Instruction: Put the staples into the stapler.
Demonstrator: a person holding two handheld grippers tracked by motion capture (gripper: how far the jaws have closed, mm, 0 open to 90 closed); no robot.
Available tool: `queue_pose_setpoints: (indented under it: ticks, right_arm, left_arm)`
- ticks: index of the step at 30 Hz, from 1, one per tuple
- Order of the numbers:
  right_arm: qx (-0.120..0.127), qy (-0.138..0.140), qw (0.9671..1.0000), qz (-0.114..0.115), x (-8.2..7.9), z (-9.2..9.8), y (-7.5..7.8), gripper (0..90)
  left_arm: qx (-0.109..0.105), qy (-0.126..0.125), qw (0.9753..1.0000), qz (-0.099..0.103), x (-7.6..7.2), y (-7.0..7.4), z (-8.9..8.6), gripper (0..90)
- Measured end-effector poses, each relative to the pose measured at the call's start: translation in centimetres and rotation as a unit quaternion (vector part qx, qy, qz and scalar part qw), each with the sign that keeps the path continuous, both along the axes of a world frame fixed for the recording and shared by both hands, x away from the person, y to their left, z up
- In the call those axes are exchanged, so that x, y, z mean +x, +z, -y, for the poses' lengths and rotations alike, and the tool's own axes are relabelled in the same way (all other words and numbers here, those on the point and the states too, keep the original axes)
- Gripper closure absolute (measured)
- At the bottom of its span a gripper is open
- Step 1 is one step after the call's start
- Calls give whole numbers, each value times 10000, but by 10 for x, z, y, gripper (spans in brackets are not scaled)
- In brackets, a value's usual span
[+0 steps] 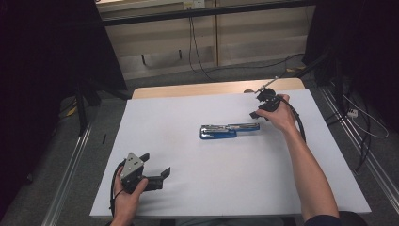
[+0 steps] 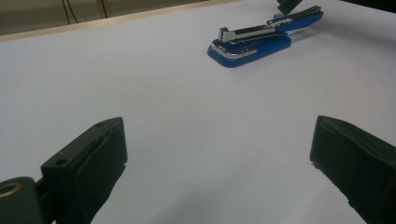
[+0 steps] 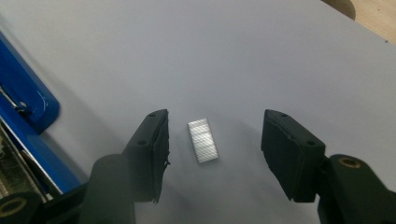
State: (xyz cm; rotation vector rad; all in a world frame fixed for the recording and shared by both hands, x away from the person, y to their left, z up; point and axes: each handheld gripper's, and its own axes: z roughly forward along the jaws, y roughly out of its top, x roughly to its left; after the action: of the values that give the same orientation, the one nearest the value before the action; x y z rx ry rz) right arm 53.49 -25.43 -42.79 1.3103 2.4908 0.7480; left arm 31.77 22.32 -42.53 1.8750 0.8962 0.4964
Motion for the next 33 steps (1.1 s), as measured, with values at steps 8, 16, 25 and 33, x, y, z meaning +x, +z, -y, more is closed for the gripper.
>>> queue_pose_setpoints:
  ticks: [8, 16, 25, 33]
  right_arm:
    - [-103, 161, 9995, -238, 4, -3, -3, 600]
    - [-107, 186, 9991, -354, 6, -4, -7, 692]
    - [-124, 305, 9987, -377, 4, -4, -7, 773]
    - [-118, 285, 9987, -412, 4, -4, -7, 788]
  left_arm:
    - [38, 16, 10000, -44, 1, -1, -1, 40]
    - [19, 24, 10000, -48, 1, -1, 0, 41]
    - [39, 25, 10000, -51, 1, -1, 0, 40]
    - [29, 6, 10000, -62, 1, -2, 0, 41]
